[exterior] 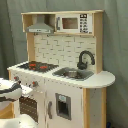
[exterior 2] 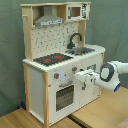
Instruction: Play with the kitchen
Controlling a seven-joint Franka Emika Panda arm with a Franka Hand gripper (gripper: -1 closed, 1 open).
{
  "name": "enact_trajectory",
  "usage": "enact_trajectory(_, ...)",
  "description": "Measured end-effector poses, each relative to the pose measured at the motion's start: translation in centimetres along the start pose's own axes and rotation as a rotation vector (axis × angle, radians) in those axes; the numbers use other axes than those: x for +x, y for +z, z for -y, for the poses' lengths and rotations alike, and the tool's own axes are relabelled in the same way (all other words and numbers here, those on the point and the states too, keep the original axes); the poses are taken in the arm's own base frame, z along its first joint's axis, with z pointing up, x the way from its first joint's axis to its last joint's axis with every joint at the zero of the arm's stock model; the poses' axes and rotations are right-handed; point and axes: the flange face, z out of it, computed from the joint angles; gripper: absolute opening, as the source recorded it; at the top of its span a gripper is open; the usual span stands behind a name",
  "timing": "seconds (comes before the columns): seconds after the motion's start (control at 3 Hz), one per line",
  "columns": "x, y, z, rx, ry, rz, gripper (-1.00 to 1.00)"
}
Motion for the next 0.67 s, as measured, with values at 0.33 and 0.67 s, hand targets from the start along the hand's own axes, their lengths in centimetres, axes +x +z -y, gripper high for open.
enact_trajectory(0.33, -0.9, -1.7, -0.3, -0.004, 0.008, 0.003, 1.00)
enact_trajectory(0.67, -1.3, -3.2, -0.2, 0.004, 0.017, 0.013, 1.00)
